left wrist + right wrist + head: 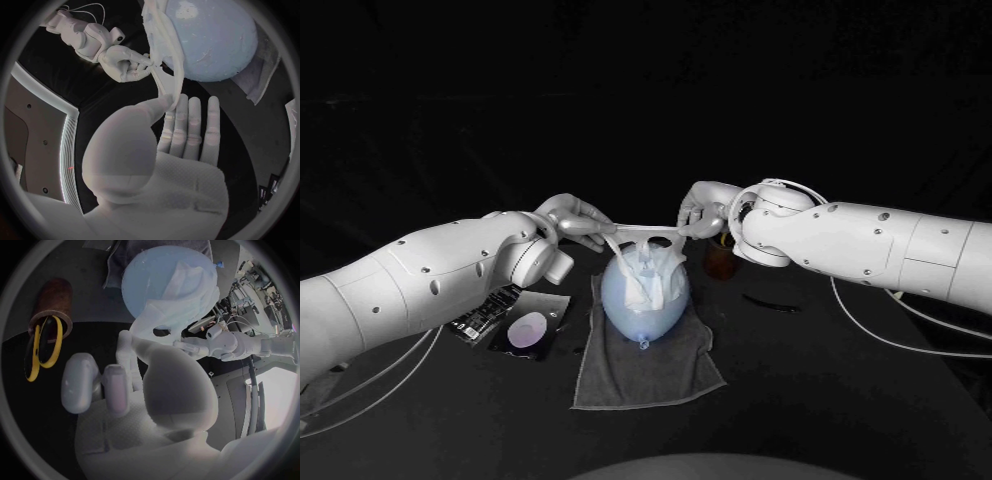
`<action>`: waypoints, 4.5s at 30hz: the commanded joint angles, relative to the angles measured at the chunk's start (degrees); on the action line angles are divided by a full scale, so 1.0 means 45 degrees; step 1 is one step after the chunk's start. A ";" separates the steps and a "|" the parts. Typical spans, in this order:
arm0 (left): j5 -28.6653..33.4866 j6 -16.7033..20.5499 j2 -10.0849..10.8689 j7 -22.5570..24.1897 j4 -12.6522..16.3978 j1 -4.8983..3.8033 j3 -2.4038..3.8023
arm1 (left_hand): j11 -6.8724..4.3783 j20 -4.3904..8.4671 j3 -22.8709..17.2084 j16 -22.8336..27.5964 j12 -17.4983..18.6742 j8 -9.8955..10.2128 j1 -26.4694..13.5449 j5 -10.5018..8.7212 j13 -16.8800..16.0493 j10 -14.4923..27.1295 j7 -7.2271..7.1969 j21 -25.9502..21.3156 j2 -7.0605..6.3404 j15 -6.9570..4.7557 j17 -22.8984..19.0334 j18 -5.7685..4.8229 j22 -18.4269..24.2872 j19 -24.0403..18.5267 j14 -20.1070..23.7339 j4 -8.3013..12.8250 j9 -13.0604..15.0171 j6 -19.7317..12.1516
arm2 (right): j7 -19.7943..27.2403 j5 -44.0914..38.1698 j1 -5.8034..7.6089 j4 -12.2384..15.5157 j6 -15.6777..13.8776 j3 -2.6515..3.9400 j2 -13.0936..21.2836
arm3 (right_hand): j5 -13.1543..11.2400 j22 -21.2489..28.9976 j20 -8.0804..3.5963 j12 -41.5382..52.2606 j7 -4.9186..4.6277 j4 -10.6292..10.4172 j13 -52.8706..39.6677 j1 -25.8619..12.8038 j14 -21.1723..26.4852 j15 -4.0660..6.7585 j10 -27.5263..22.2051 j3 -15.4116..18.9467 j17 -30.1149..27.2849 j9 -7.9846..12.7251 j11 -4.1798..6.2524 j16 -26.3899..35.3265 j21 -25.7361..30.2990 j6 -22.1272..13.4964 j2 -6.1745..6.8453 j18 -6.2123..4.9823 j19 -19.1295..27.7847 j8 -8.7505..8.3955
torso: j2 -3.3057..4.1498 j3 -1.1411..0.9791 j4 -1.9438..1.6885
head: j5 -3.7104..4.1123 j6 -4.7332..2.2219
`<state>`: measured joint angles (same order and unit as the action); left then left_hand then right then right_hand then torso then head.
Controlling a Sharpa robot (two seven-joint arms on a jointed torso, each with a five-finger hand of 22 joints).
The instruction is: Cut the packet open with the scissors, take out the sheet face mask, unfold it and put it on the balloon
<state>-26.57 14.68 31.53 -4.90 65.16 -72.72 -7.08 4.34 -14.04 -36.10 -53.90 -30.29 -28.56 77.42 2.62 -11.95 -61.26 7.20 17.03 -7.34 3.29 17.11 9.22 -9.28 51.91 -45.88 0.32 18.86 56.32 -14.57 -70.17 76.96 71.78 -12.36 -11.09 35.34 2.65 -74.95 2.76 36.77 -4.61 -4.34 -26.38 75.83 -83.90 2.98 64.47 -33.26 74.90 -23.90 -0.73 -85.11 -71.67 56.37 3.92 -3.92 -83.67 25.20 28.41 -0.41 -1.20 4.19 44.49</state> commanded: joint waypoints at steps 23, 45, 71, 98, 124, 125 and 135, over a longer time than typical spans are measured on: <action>-0.0760 0.1825 -0.0494 -0.1602 -0.0575 0.0153 0.0018 | 0.0586 -0.0172 0.0225 -0.0175 0.0654 0.1336 -0.0942 0.0032 0.0366 0.0996 0.0621 -0.0053 -0.0821 0.0413 -0.0056 0.0134 -0.0011 -0.0681 0.0564 -0.0919 -0.0610 -0.1361 | 0.0557 0.1621 -0.0441 -0.1447 -0.1350 0.0000 -0.0856 | 0.0021 -0.1704 0.0673 -0.2286 -0.1216 -0.0851 0.1478 -0.1157 -0.0415 -0.0934 -0.2592 0.0491 -0.1041 0.0746 -0.1152 0.0340 0.2158 -0.2280 0.0869 -0.0205 0.0580 -0.1262 | 0.0187 0.0002 0.0027 | -0.0011 -0.0062; -0.0742 0.1424 -0.0547 -0.2398 -0.0983 0.0222 0.0014 | 0.1881 -0.0605 0.4764 0.2072 0.2045 0.2962 0.1063 0.0043 0.1837 0.3552 0.1849 -0.2727 -0.0624 0.1788 -0.1927 -0.1166 0.1444 -0.5818 0.3519 -0.3795 -0.1245 -0.2731 | 0.0455 0.2901 -0.0467 -0.0630 -0.2442 -0.0005 -0.0006 | 0.0123 -0.1185 0.1100 -0.3065 -0.1538 -0.1106 0.3009 -0.0919 -0.0267 -0.1140 -0.2485 0.1162 -0.1723 0.1279 -0.1432 0.0616 0.3294 -0.2219 0.0778 -0.0461 0.0726 -0.1944 | 0.0228 -0.0012 0.0029 | 0.0000 -0.0121; 0.0012 0.1671 0.0232 -0.1249 -0.0751 0.0312 0.0013 | 0.1615 -0.0595 -0.1078 0.2274 0.2219 0.2854 0.0679 0.0034 0.1805 0.2995 0.1474 -0.2849 -0.1900 0.1583 -0.2476 -0.1136 0.1332 -0.5298 0.2652 -0.1487 -0.1263 -0.1993 | 0.1716 0.4826 -0.0779 0.1816 -0.4298 -0.0011 0.2182 | 0.0331 -0.1373 0.0866 -0.3324 -0.1225 -0.0571 0.3993 -0.0158 -0.0392 -0.0872 -0.1166 0.0565 -0.1565 0.1481 -0.1113 0.0553 0.2590 -0.1130 0.0774 -0.0340 0.0344 -0.1912 | 0.0281 -0.0015 0.0036 | -0.0114 0.0001; 0.1534 0.2012 0.5449 0.3668 0.6316 0.2161 0.0018 | -0.0326 0.2212 0.4184 -0.6944 -0.4938 -0.0027 -0.0348 0.0007 -0.2193 0.0099 -0.0026 0.5907 -0.1441 -0.0959 0.9955 0.0242 -0.3299 0.4226 -0.7555 -0.3492 0.0374 -0.1021 | 0.3630 0.6986 -0.4239 0.6291 -0.6506 -0.0025 0.4963 | 0.0042 -0.2511 0.0266 0.9704 -0.0562 -0.0488 -1.0532 -0.0977 -0.1048 -0.0271 0.3621 0.2771 0.1579 0.1464 -0.0371 -0.0643 -0.0742 -0.0531 0.0958 0.0246 -0.0585 -0.1163 | 0.0151 -0.0064 0.0083 | 0.0053 0.0852; -0.0456 0.2794 0.4818 0.2508 0.6935 0.2965 0.0012 | -0.0577 0.2389 0.6499 -0.7137 -0.6802 -0.1800 0.0500 0.0046 -0.4148 0.0665 -0.0254 0.9406 -0.0523 -0.1155 1.1862 0.0011 -0.6670 0.3475 -0.8271 -0.3765 0.1620 -0.1734 | 0.4776 0.7836 -0.5031 0.6820 -0.8210 -0.0011 0.4423 | 0.0025 -0.2587 0.0406 1.0388 -0.0775 -0.0975 -1.1679 -0.1030 -0.1149 -0.0455 0.4033 0.3875 0.2254 0.1542 -0.0579 -0.0849 -0.1140 -0.1270 0.1047 0.0308 -0.0647 -0.1281 | 0.0178 -0.0047 0.0085 | 0.0331 0.1193; -0.0458 0.3020 0.4776 0.2530 0.6882 0.2969 0.0012 | -0.0301 0.2193 0.6686 -0.6498 -0.6269 -0.1547 0.0557 0.0035 -0.3858 0.1322 0.0036 0.8348 -0.0511 -0.0905 0.9909 0.0218 -0.5244 0.2422 -0.7331 -0.3773 0.1515 -0.2373 | 0.4881 0.7859 -0.5033 0.6844 -0.8314 -0.0010 0.4416 | 0.0023 -0.2583 0.0417 1.0372 -0.0788 -0.1013 -1.1659 -0.1045 -0.1150 -0.0469 0.4006 0.3954 0.2268 0.1542 -0.0593 -0.0853 -0.1130 -0.1317 0.1053 0.0306 -0.0640 -0.1284 | 0.0180 -0.0050 0.0087 | 0.0342 0.1194; -0.0616 0.3872 0.4579 0.2059 0.6616 0.2977 0.0013 | 0.0556 0.1320 0.8268 -0.3598 -0.5428 -0.1470 0.0664 0.0046 -0.3103 0.2797 0.0887 0.6776 -0.0452 -0.0080 0.3863 0.0273 -0.4334 0.1217 -0.3434 -0.3813 0.1168 -0.4256 | 0.5309 0.7936 -0.5036 0.6960 -0.8708 0.0006 0.4252 | 0.0023 -0.2572 0.0447 1.0321 -0.0810 -0.1155 -1.1596 -0.1098 -0.1147 -0.0498 0.3926 0.4205 0.2265 0.1529 -0.0621 -0.0855 -0.1102 -0.1408 0.1052 0.0297 -0.0621 -0.1262 | 0.0170 -0.0063 0.0062 | 0.0380 0.1215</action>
<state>-28.36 29.47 52.32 5.87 94.96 -59.36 -7.08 6.96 -7.79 0.54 -70.27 -54.53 -34.84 80.23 2.96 -26.00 -49.10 10.44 47.75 -9.35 2.84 34.75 9.84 -28.95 57.52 -61.66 -16.81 24.18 37.51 6.89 -34.69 54.35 102.92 -49.99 -11.09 54.55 3.10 -74.94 4.35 83.30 -8.18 -9.49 -74.90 71.24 -83.92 1.10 82.18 -14.61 74.90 -17.03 -3.29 -88.76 -76.65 50.55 8.51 -3.42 -83.99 19.73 29.18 -0.68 -0.86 5.87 49.97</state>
